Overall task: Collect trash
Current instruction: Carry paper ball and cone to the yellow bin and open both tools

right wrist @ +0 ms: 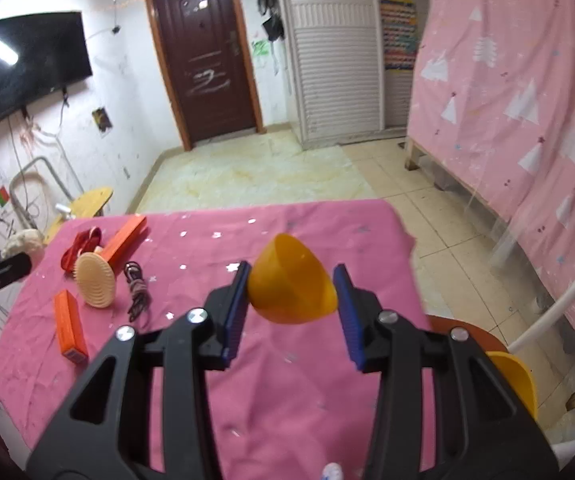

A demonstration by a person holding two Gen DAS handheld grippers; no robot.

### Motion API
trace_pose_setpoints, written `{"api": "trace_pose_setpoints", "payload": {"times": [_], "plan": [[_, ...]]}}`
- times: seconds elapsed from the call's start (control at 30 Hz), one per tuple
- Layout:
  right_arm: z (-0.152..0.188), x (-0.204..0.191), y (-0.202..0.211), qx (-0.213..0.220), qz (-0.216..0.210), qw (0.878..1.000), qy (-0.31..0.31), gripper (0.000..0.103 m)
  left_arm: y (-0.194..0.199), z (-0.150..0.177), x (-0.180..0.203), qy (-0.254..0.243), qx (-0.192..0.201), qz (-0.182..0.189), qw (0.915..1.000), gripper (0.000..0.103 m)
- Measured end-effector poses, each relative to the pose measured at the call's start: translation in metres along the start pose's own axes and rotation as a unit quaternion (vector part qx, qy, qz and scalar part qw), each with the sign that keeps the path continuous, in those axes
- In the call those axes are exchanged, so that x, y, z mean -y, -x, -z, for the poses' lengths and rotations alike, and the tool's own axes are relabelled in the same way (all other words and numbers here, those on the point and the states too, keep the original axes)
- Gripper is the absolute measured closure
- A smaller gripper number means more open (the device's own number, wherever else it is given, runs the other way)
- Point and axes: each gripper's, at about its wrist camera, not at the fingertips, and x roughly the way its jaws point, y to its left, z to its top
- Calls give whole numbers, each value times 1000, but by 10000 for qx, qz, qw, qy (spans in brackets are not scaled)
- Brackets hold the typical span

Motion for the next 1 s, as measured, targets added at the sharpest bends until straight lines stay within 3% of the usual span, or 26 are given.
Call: {"api": "trace_pose_setpoints", "payload": {"times": [0.37, 0.83, 0.87, 0.93, 1.0], "plan": [[40, 87, 67, 388, 592, 9952, -670, 63, 12, -8, 94, -697, 73, 436, 9966, 56], [90, 172, 72, 221, 1034, 9847, -1387, 62, 1, 2, 226, -1428, -139, 1197, 9824, 56], [93, 176, 70, 186, 1025, 9843, -1423, 61, -2, 2, 236, -1469, -167, 1235, 9813, 56], [100, 184, 68, 159, 984, 9834, -1517, 39, -6, 4, 250, -1530, -222, 1296, 9794, 56], [106, 193, 67, 177, 930, 9824, -1610, 38, -10, 4, 269, -1625, -267, 1361, 9769, 56]]}}
